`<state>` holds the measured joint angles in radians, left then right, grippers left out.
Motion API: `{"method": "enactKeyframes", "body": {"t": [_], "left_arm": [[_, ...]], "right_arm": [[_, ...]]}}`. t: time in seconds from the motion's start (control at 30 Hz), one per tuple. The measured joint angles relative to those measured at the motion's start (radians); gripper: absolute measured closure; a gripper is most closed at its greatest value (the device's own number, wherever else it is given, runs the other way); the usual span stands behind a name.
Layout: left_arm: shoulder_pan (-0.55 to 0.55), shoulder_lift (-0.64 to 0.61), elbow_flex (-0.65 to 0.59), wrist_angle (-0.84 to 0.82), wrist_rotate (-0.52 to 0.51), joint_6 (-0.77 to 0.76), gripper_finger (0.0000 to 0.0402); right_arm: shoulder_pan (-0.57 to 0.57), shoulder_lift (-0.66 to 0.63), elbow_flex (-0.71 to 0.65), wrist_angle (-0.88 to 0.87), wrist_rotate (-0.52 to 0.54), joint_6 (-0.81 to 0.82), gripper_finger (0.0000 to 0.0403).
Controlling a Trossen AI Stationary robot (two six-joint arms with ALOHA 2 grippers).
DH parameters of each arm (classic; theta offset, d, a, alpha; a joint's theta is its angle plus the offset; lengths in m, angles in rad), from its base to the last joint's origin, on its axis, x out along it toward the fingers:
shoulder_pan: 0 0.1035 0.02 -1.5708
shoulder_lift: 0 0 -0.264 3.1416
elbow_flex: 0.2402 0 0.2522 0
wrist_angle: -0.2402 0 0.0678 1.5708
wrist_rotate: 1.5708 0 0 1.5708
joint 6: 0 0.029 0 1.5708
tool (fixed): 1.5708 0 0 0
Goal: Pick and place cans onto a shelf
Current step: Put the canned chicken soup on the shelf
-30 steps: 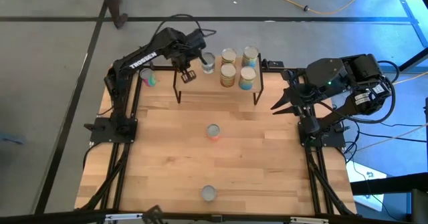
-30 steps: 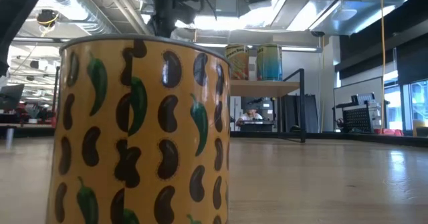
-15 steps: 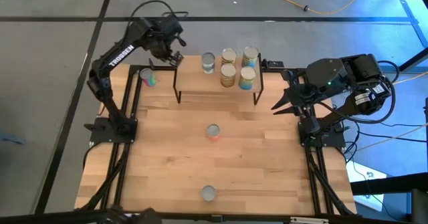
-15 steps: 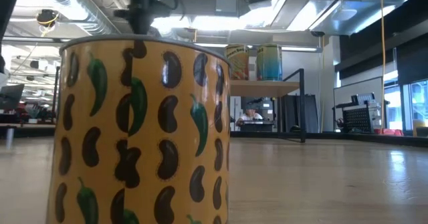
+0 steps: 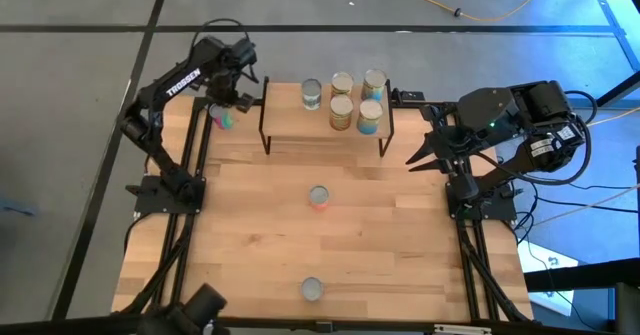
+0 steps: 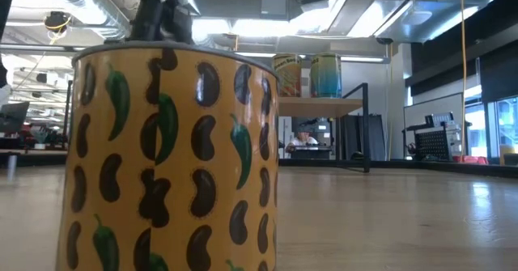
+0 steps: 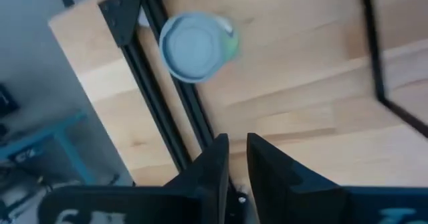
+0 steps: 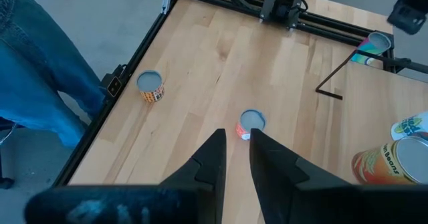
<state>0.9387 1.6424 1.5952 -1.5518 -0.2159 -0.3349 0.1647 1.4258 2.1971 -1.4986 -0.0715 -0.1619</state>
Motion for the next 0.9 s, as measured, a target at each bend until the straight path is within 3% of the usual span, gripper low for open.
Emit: {"method": "enactKeyframes", "body": {"t": [0.4, 0.73, 0.9], "left_arm": [[0.045, 0.001, -0.2, 0.294, -0.002, 0.046, 0.0351], [0.139, 0.001, -0.257, 0.373, -0.002, -0.164, 0.0351], [0.173, 0.001, -0.267, 0.415, 0.019, -0.182, 0.0354]], "right_arm": [[0.0, 0.0, 0.0, 0.001, 0.0, -0.002, 0.0334], [0.0, 0.0, 0.0, 0.002, 0.0, 0.0, 0.0334], [0.0, 0.0, 0.0, 0.003, 0.0, 0.0, 0.0334]]}}
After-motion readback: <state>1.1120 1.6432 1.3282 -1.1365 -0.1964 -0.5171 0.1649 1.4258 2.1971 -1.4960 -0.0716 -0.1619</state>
